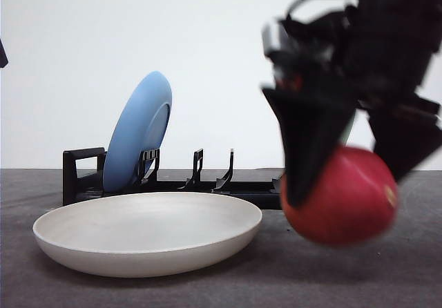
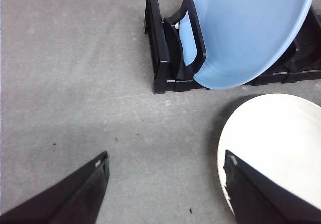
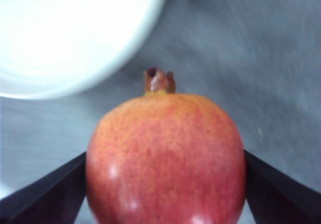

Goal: Place pomegranate in white plate

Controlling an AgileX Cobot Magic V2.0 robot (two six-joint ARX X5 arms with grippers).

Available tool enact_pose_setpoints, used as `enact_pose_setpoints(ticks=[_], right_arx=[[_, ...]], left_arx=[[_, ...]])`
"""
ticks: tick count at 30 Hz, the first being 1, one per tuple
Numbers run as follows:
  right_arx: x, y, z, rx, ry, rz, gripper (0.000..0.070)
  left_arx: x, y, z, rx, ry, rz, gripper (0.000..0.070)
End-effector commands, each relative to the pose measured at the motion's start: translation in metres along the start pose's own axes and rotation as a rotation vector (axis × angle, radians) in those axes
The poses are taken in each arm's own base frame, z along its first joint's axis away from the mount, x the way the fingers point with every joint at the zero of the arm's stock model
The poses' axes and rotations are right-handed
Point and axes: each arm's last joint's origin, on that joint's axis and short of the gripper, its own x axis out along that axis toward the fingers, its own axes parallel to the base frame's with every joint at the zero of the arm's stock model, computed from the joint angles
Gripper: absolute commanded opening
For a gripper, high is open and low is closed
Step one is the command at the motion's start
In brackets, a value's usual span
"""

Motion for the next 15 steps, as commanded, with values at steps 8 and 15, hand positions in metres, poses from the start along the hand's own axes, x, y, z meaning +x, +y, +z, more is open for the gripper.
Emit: enact_pose_setpoints(ticks=[8, 15], right_arx=[[-0.002, 0.027, 0.041, -0.159, 0.005, 0.045, 0.0521], [0.017, 0.050, 0.074, -0.236, 0.018, 0.070, 0.0521]], left_arx=[[0.000, 0.000, 0.002, 0.004, -0.011, -0.004, 0.0430], [0.000, 0.000, 0.002, 0.002, -0.011, -0.004, 0.0430]])
